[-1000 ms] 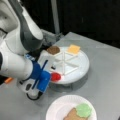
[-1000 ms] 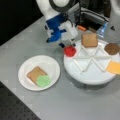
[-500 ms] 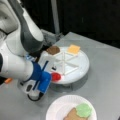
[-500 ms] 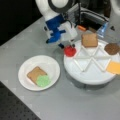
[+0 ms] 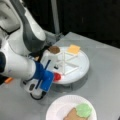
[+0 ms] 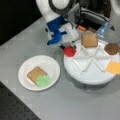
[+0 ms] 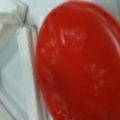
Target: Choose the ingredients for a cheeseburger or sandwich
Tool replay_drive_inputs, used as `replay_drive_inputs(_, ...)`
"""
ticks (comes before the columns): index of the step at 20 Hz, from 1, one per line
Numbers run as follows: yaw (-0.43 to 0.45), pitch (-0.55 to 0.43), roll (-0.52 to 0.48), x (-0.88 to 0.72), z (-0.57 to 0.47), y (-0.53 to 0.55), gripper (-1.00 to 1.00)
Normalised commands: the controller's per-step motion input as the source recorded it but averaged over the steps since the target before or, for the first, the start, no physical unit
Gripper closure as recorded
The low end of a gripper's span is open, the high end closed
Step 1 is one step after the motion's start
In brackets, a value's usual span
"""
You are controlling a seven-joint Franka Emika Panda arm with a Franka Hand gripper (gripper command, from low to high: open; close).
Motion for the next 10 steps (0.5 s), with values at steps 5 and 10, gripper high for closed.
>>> replay_drive_inputs(5, 0.024, -0.043, 0.149, 0.12, -0.05, -0.03, 1.00)
replay_drive_inputs(10, 0.048, -0.035, 0.156, 0.10, -0.06, 0.03, 1.00)
